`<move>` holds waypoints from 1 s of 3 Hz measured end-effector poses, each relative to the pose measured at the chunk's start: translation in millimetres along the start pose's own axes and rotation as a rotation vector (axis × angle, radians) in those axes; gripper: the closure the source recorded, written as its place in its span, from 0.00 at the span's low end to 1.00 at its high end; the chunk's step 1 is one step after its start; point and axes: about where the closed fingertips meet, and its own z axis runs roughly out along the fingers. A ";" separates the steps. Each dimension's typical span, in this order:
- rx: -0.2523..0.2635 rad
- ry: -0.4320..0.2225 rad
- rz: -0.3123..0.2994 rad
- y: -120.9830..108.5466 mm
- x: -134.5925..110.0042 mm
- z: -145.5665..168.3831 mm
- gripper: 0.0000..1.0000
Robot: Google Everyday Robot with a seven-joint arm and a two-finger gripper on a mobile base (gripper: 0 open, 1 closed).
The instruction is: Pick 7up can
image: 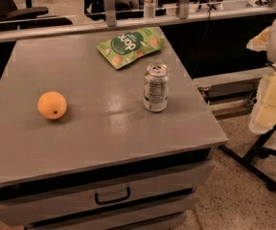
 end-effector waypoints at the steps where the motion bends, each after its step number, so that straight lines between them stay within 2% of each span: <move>1: 0.000 0.000 0.000 0.0 0.0 0.0 0.00; 2: 0.000 -0.068 0.008 -3.0 4.9 -8.4 0.00; 3: 0.024 -0.211 0.036 -13.9 28.1 -28.6 0.00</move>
Offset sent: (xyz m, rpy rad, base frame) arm -0.0044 -0.0306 0.0307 0.2760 -0.0486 0.0413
